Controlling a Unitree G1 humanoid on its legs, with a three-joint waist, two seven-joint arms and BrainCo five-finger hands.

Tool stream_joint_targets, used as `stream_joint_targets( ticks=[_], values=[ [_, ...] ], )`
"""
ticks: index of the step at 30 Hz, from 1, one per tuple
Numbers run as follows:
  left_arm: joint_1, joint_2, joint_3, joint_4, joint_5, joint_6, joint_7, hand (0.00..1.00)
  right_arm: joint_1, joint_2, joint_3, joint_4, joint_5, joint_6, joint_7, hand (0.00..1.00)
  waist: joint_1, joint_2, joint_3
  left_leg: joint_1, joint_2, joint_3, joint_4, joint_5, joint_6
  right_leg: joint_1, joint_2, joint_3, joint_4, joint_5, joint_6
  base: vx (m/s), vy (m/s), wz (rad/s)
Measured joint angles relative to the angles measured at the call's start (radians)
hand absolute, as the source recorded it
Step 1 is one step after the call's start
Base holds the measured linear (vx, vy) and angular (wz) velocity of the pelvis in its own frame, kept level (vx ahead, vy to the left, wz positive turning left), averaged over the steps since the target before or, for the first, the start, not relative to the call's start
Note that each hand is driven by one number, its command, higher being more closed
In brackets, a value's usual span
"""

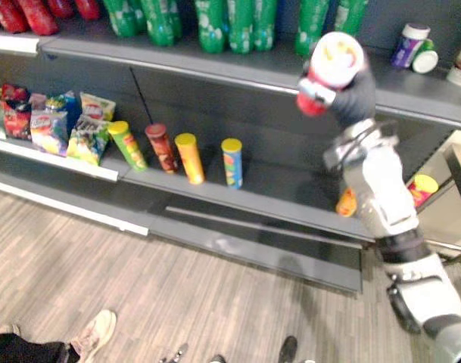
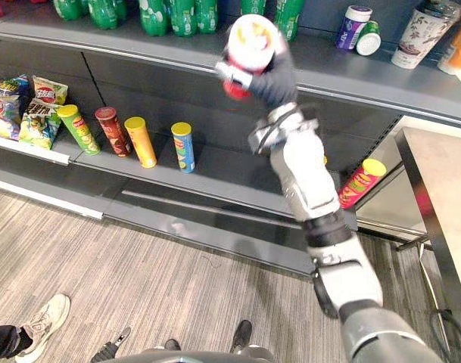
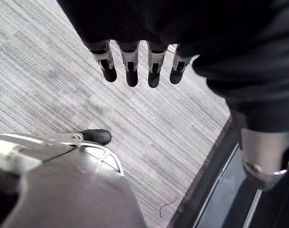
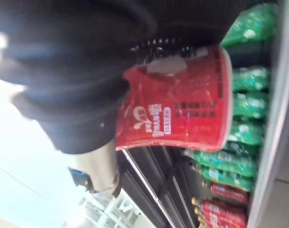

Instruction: Put the gum and the chips on the shelf.

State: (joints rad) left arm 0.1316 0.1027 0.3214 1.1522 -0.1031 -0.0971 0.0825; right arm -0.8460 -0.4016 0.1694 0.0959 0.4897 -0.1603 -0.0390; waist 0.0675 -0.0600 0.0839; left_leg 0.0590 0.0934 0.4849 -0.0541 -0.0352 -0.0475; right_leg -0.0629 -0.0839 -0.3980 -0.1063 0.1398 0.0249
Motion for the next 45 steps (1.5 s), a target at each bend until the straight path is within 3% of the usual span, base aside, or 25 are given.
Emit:
stream_joint_targets(
  ticks=[6,14,23,45],
  values=[
    [-0.001,0.000,0.000,-0.007,-0.003,0.000,0.000,0.00,-0.238,-0.093,-0.022,0.282,-0.011,0.009,-0.075,1.00,0.016,-0.004,0.002,0.003,0.001,-0.003,-0.018,0.015,0.000,-0.004,0.005,-0.004,0.000,0.000,0.000,0.00,0.000,0.00],
    [-0.013,0.005,0.000,-0.011,-0.010,-0.002,0.000,0.00,-0.356,-0.093,-0.097,0.476,-0.020,0.026,-0.122,1.00,0.021,-0.021,0.014,-0.005,-0.002,-0.005,-0.030,0.016,0.001,-0.016,0.006,-0.005,-0.001,0.000,0.000,0.00,0.000,0.00],
    [-0.032,0.009,0.001,-0.040,-0.010,-0.010,0.005,0.00,-0.424,-0.094,-0.204,0.591,-0.055,0.026,-0.151,1.00,0.021,-0.023,0.052,-0.021,-0.001,-0.017,-0.030,0.016,0.001,-0.027,0.006,-0.012,-0.001,0.000,0.000,0.02,0.020,0.04],
    [-0.049,0.010,-0.002,-0.048,-0.003,-0.019,0.023,0.00,-0.362,-0.147,-0.282,0.672,-0.099,0.028,-0.126,1.00,0.017,-0.004,0.090,-0.016,-0.002,-0.001,-0.026,0.016,0.001,-0.029,0.007,0.009,-0.001,0.001,0.000,0.01,0.029,-0.02]
  ],
)
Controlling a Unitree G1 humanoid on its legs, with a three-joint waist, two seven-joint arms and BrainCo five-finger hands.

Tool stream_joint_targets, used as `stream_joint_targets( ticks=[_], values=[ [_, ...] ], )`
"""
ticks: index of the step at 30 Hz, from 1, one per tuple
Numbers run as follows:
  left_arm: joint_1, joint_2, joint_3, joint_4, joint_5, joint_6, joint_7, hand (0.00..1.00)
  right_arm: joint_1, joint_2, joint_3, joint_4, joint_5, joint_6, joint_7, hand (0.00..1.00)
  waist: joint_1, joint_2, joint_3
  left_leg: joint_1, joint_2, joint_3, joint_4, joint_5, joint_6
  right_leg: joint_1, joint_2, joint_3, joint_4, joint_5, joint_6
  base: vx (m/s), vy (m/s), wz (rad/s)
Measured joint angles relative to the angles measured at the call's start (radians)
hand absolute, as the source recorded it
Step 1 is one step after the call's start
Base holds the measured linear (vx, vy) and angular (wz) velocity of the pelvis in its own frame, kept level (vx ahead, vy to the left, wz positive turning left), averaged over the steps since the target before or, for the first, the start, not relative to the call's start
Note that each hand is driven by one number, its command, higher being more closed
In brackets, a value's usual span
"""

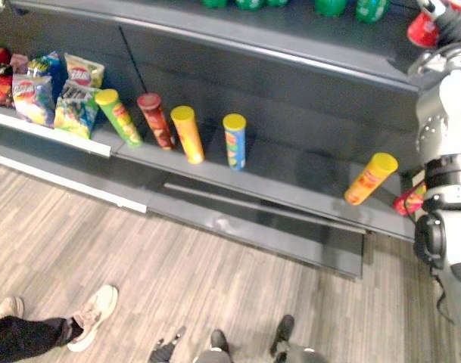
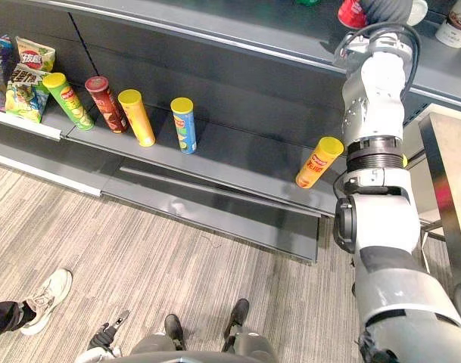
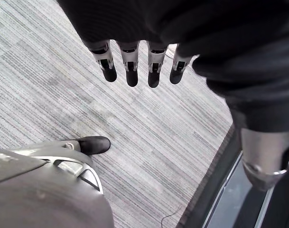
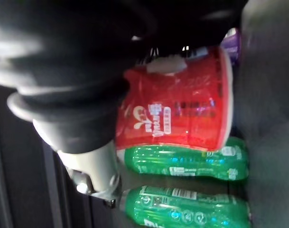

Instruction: Put the gum and the chips on the shelf.

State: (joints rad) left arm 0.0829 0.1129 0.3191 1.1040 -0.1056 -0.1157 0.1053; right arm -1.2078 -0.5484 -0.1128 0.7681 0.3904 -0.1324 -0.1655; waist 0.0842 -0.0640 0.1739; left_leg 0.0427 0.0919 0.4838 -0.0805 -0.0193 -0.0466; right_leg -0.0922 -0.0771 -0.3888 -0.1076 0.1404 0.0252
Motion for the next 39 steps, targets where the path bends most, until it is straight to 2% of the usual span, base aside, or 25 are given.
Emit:
stream_joint_targets(
  ticks=[4,11,14,24,32,39],
  values=[
    [0.001,-0.001,-0.001,0.001,0.002,-0.005,0.000,0.00,0.035,-0.029,-0.009,0.034,-0.038,0.003,0.001,1.00,0.000,0.005,0.003,0.009,0.002,0.003,0.000,0.000,-0.001,0.007,0.003,0.004,0.000,0.000,0.000,0.00,0.022,-0.02],
    [0.000,-0.001,-0.003,0.001,0.003,-0.006,0.000,0.00,0.057,-0.049,-0.047,0.037,-0.043,0.005,0.003,1.00,-0.005,0.009,0.005,0.013,0.003,0.009,0.000,-0.001,-0.001,0.009,0.004,0.011,0.000,0.000,0.000,0.00,0.021,-0.03],
    [0.001,-0.001,-0.001,0.012,0.003,-0.007,0.000,0.00,0.058,-0.086,-0.045,0.076,-0.076,-0.002,0.005,1.00,-0.002,0.009,0.006,0.012,0.001,0.008,0.000,-0.004,-0.005,0.009,0.004,0.010,0.000,0.000,0.000,0.01,0.023,0.01],
    [-0.002,0.000,0.002,0.038,0.003,-0.007,0.005,0.00,0.054,-0.143,-0.044,0.124,-0.078,-0.012,0.002,1.00,-0.004,0.007,0.007,-0.003,-0.007,0.001,0.029,-0.031,-0.002,0.008,-0.010,0.001,0.001,-0.001,-0.001,0.02,0.041,0.02],
    [-0.004,0.001,0.002,0.038,0.002,-0.007,0.008,0.00,0.033,-0.141,-0.036,0.147,-0.078,-0.012,0.001,1.00,-0.003,-0.008,0.016,-0.010,-0.007,0.004,0.050,-0.050,-0.001,0.007,-0.016,0.003,0.000,-0.002,-0.001,0.01,0.050,-0.01],
    [-0.011,-0.001,0.000,0.028,0.002,-0.007,0.008,0.00,0.025,-0.123,-0.034,0.131,-0.078,-0.009,0.002,1.00,-0.001,-0.007,0.016,-0.009,-0.002,0.004,0.049,-0.049,0.000,0.006,-0.010,0.004,0.000,-0.001,0.000,0.01,0.042,-0.01]
  ],
)
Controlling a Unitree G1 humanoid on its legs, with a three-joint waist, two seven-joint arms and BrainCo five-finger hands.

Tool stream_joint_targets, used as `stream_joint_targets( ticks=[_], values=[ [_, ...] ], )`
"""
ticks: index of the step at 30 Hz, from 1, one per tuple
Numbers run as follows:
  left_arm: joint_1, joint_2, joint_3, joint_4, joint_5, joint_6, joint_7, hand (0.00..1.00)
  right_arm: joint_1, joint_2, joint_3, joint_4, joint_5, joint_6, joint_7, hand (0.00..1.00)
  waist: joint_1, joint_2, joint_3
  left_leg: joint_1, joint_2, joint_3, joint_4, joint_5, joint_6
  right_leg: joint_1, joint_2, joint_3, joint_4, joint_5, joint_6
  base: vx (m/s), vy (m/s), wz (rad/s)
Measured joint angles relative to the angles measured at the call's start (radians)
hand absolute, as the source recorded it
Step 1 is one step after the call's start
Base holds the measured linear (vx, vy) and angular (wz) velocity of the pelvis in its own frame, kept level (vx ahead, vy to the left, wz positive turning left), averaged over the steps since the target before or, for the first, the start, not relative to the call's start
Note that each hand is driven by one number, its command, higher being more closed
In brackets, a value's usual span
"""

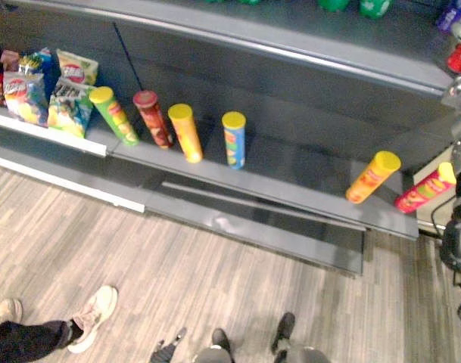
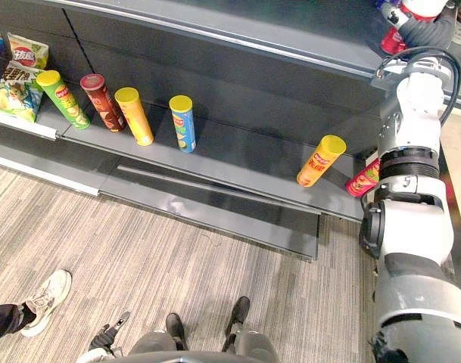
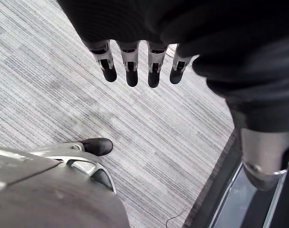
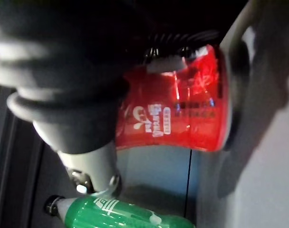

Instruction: Put the gum and the chips on the shelf.

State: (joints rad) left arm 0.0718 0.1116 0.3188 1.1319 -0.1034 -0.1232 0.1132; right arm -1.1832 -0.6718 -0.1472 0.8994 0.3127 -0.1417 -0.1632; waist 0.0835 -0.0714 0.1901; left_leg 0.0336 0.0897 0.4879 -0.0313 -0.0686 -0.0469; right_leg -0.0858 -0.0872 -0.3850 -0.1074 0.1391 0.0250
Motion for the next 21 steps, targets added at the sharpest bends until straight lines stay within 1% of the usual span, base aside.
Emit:
stream_joint_targets(
  ticks=[1,2,6,13,21],
  values=[
    [0.000,0.000,0.000,0.000,0.000,0.000,0.000,0.00,-0.001,0.006,0.000,-0.003,0.000,0.000,0.000,1.00,0.000,0.000,0.000,0.001,0.001,0.001,0.000,0.000,0.000,0.000,0.001,0.001,0.000,0.000,0.000,0.00,0.042,-0.01],
    [0.000,0.000,0.000,0.000,0.000,0.000,0.000,0.00,-0.003,0.008,0.000,-0.003,0.000,0.000,0.000,0.00,0.001,0.000,0.000,0.001,0.002,0.001,0.000,0.000,0.000,0.000,0.001,0.000,0.000,0.000,0.000,-0.01,0.042,-0.01],
    [0.000,-0.001,0.000,0.000,0.000,0.000,0.000,0.00,-0.017,0.025,0.000,-0.003,0.000,0.005,-0.001,0.00,0.001,0.002,0.001,0.001,0.002,0.000,0.000,0.001,0.001,0.001,0.002,0.000,0.000,0.000,0.000,-0.01,0.049,0.00],
    [0.000,-0.001,0.000,0.000,0.000,0.000,0.001,0.00,-0.025,0.027,0.000,0.000,0.001,0.008,-0.001,0.00,0.004,0.003,0.002,0.001,0.002,0.000,0.000,0.002,0.002,0.001,0.002,0.000,0.000,0.001,0.001,0.00,0.048,0.00],
    [0.001,0.000,0.001,-0.009,0.000,0.000,0.002,0.00,-0.057,0.027,-0.001,0.013,0.003,0.011,-0.003,0.00,0.002,0.007,0.004,0.004,0.002,0.000,0.001,0.001,0.002,0.005,0.003,0.002,0.000,0.003,0.002,0.00,0.000,0.00]
  ],
)
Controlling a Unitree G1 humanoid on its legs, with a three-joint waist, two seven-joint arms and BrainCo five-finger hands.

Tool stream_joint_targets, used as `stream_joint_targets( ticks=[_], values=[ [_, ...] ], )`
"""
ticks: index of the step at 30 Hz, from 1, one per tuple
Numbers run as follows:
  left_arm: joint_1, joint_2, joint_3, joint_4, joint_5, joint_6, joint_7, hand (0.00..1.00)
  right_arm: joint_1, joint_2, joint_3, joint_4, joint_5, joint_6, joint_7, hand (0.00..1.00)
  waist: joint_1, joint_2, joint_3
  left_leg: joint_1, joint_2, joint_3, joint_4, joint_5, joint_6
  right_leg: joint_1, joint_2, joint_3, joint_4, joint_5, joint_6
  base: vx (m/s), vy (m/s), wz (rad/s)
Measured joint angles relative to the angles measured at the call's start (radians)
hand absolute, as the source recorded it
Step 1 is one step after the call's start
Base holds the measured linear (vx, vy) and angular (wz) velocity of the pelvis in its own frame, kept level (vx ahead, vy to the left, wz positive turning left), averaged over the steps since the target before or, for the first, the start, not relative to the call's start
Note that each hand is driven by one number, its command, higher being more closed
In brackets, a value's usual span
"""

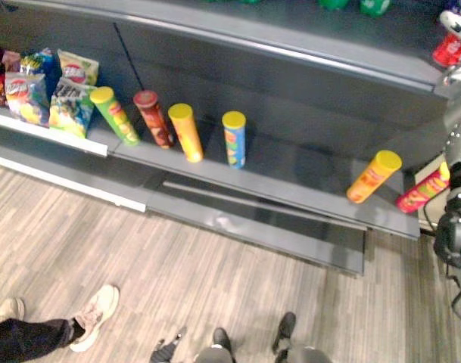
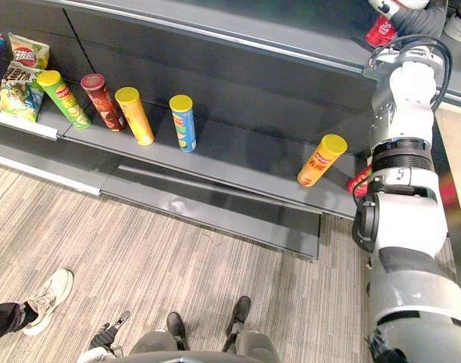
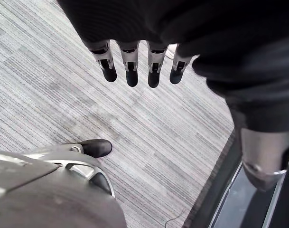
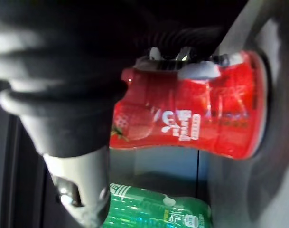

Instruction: Put the gum and the chips on the shelf.

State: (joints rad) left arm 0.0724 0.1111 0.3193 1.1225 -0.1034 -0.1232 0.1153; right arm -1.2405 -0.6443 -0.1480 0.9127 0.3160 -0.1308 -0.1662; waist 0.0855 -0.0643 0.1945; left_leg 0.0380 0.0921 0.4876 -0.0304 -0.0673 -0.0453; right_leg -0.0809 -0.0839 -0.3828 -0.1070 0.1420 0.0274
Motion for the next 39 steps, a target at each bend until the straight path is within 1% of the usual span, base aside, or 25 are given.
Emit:
stream_joint_targets(
  ticks=[3,6,10,12,14,15,16,17,18,19,20,22,23,24,25,26,27,29,30,31,32,35,36,38,39],
  values=[
    [0.001,0.001,0.001,0.001,0.000,0.000,0.000,0.00,0.000,0.000,0.000,0.002,0.001,0.000,-0.007,0.00,-0.002,0.000,0.000,0.000,-0.002,0.000,0.001,0.000,0.000,0.000,-0.002,0.000,0.000,0.000,0.000,0.00,0.000,0.00],
    [0.001,0.001,0.002,0.001,0.000,0.001,0.000,0.00,0.001,-0.007,-0.001,-0.022,0.002,0.000,-0.033,0.00,-0.004,0.000,0.000,0.001,-0.002,0.000,0.007,-0.004,-0.001,0.004,-0.002,0.001,0.000,0.000,-0.001,0.00,0.000,0.00],
    [0.008,0.000,0.008,-0.008,0.000,0.002,0.000,0.00,0.034,-0.034,-0.005,-0.187,0.000,-0.008,-0.066,0.00,-0.007,0.000,0.000,0.011,0.000,0.004,0.017,-0.011,0.002,0.016,-0.003,0.004,0.000,0.000,-0.001,0.00,0.005,-0.03],
    [0.009,0.001,0.019,-0.016,0.000,0.002,-0.001,0.00,0.055,-0.037,-0.018,-0.276,0.000,-0.023,-0.073,0.00,-0.010,-0.001,-0.001,0.020,0.001,0.011,0.016,-0.012,0.002,0.021,-0.003,0.008,0.000,0.000,0.000,-0.02,0.039,-0.08],
    [0.010,0.000,0.031,-0.019,0.001,0.002,-0.001,0.00,0.104,-0.037,-0.044,-0.414,-0.003,-0.055,-0.078,0.00,-0.016,-0.003,-0.002,0.023,0.001,0.018,0.016,-0.012,0.002,0.022,-0.003,0.010,0.000,0.000,0.000,-0.03,0.040,-0.06],
    [0.012,0.000,0.033,-0.019,0.001,0.002,-0.001,0.00,0.122,-0.037,-0.047,-0.452,-0.004,-0.061,-0.080,0.00,-0.017,-0.003,-0.002,0.026,0.001,0.020,0.015,-0.012,0.002,0.023,-0.003,0.012,0.000,0.000,0.000,-0.02,0.036,-0.07],
    [0.013,0.000,0.034,-0.018,0.001,0.002,-0.001,0.00,0.149,-0.037,-0.054,-0.500,-0.004,-0.068,-0.082,0.00,-0.019,-0.003,-0.002,0.031,0.001,0.021,0.014,-0.012,0.002,0.027,-0.002,0.012,0.000,-0.001,0.000,-0.02,0.037,-0.05],
    [0.014,0.000,0.037,-0.018,0.004,0.003,-0.001,0.00,0.218,-0.029,-0.079,-0.594,-0.012,-0.082,-0.087,0.00,-0.021,-0.004,-0.005,0.040,0.003,0.022,0.012,-0.011,0.002,0.035,0.000,0.012,0.000,-0.001,0.000,-0.02,0.037,-0.03],
    [0.014,0.000,0.039,-0.018,0.009,0.002,0.000,0.00,0.245,-0.021,-0.089,-0.630,-0.020,-0.089,-0.088,0.00,-0.021,-0.006,-0.008,0.041,0.003,0.023,0.011,-0.011,0.002,0.035,0.000,0.013,-0.001,-0.001,0.000,-0.02,0.037,-0.04],
    [0.015,0.000,0.040,-0.018,0.014,0.002,0.000,0.00,0.292,0.001,-0.105,-0.701,-0.045,-0.099,-0.090,0.00,-0.024,-0.009,-0.013,0.043,0.003,0.025,0.009,-0.011,0.002,0.035,0.000,0.015,-0.001,-0.001,0.000,-0.02,0.029,-0.05],
    [0.015,-0.001,0.040,-0.018,0.020,0.002,0.000,0.00,0.317,0.015,-0.113,-0.739,-0.045,-0.103,-0.090,0.00,-0.027,-0.011,-0.015,0.044,0.002,0.027,0.008,-0.010,0.002,0.035,0.000,0.017,-0.001,-0.001,0.000,-0.03,0.034,-0.10],
    [0.027,-0.007,0.040,-0.017,0.040,0.003,0.000,0.00,0.442,0.096,-0.123,-0.876,-0.057,-0.127,-0.086,0.00,-0.033,-0.015,-0.037,0.053,0.001,0.036,-0.001,-0.007,0.000,0.035,0.003,0.027,-0.001,-0.001,0.001,-0.03,0.037,-0.12],
    [0.033,-0.012,0.039,-0.016,0.040,0.003,0.000,0.00,0.499,0.133,-0.122,-0.924,-0.073,-0.134,-0.082,0.00,-0.036,-0.016,-0.048,0.054,0.002,0.038,-0.002,-0.007,0.000,0.035,0.003,0.028,-0.001,-0.001,0.001,-0.01,0.034,-0.08],
    [0.039,-0.017,0.041,-0.016,0.040,0.002,0.000,0.00,0.574,0.195,-0.118,-0.987,-0.075,-0.139,-0.067,0.00,-0.041,-0.018,-0.061,0.055,0.002,0.042,-0.002,-0.007,0.000,0.035,0.004,0.030,-0.001,-0.001,0.001,0.00,0.022,-0.05],
    [0.041,-0.017,0.041,-0.015,0.040,0.003,0.002,0.00,0.611,0.224,-0.114,-1.013,-0.075,-0.140,-0.062,0.00,-0.042,-0.018,-0.065,0.057,0.003,0.045,-0.002,-0.007,0.000,0.035,0.004,0.031,-0.001,-0.001,0.001,-0.01,0.029,-0.06],
    [0.042,-0.017,0.041,-0.012,0.040,0.003,0.005,0.00,0.694,0.275,-0.099,-1.062,-0.074,-0.141,-0.048,0.00,-0.045,-0.020,-0.073,0.059,0.002,0.048,-0.002,-0.007,0.000,0.036,0.004,0.035,-0.001,-0.001,0.001,-0.02,0.025,-0.05],
    [0.043,-0.017,0.041,-0.011,0.040,0.003,0.006,0.00,0.737,0.299,-0.087,-1.084,-0.074,-0.140,-0.039,0.00,-0.045,-0.022,-0.075,0.061,0.002,0.048,-0.002,-0.007,0.000,0.037,0.004,0.035,-0.001,-0.001,0.001,-0.03,0.034,-0.05],
    [0.047,-0.021,0.053,-0.011,0.041,0.004,0.010,0.00,0.914,0.376,-0.019,-1.173,-0.073,-0.137,0.015,0.00,-0.049,-0.024,-0.076,0.073,0.001,0.050,-0.002,-0.008,0.000,0.049,0.004,0.037,-0.001,-0.002,0.001,-0.04,0.045,-0.02],
    [0.048,-0.021,0.061,-0.011,0.041,0.004,0.011,0.00,0.960,0.392,0.002,-1.195,-0.073,-0.137,0.027,0.00,-0.051,-0.024,-0.077,0.074,0.001,0.051,-0.002,-0.008,0.000,0.050,0.004,0.038,-0.001,-0.002,0.001,-0.05,0.044,-0.02],
    [0.050,-0.029,0.072,-0.011,0.041,0.004,0.012,0.00,1.053,0.422,0.041,-1.236,-0.073,-0.136,0.056,0.00,-0.055,-0.026,-0.079,0.074,0.000,0.053,-0.002,-0.008,0.000,0.050,0.003,0.039,-0.001,-0.002,0.002,-0.05,0.032,-0.04],
    [0.051,-0.030,0.080,-0.010,0.041,0.004,0.014,0.00,1.143,0.451,0.070,-1.264,-0.073,-0.137,0.085,0.00,-0.056,-0.029,-0.080,0.074,-0.001,0.054,-0.001,-0.008,0.000,0.049,0.002,0.040,-0.001,-0.004,0.005,-0.05,0.030,-0.04],
    [0.058,-0.030,0.080,-0.009,0.041,0.004,0.016,0.00,1.329,0.505,0.149,-1.269,-0.071,-0.134,0.133,0.00,-0.060,-0.032,-0.088,0.075,-0.001,0.053,-0.001,-0.010,-0.003,0.049,0.002,0.042,-0.001,-0.005,0.005,-0.04,0.024,-0.03],
    [0.059,-0.030,0.080,-0.009,0.041,0.004,0.017,0.00,1.359,0.510,0.167,-1.268,-0.071,-0.134,0.136,0.00,-0.061,-0.032,-0.088,0.075,-0.002,0.053,-0.001,-0.010,-0.003,0.049,0.001,0.042,-0.001,-0.005,0.005,-0.04,0.022,-0.01],
    [0.063,-0.030,0.080,-0.009,0.041,0.002,0.019,0.00,1.467,0.524,0.224,-1.241,-0.063,-0.130,0.191,0.00,-0.068,-0.032,-0.092,0.074,-0.002,0.053,-0.001,-0.013,-0.008,0.048,0.001,0.042,-0.001,-0.008,0.003,-0.04,0.023,0.01],
    [0.066,-0.030,0.080,-0.009,0.041,0.002,0.019,0.00,1.487,0.527,0.236,-1.228,-0.062,-0.129,0.205,0.00,-0.070,-0.032,-0.093,0.074,-0.002,0.053,-0.001,-0.013,-0.008,0.047,0.001,0.042,-0.001,-0.008,0.003,-0.03,0.019,0.00]
  ],
)
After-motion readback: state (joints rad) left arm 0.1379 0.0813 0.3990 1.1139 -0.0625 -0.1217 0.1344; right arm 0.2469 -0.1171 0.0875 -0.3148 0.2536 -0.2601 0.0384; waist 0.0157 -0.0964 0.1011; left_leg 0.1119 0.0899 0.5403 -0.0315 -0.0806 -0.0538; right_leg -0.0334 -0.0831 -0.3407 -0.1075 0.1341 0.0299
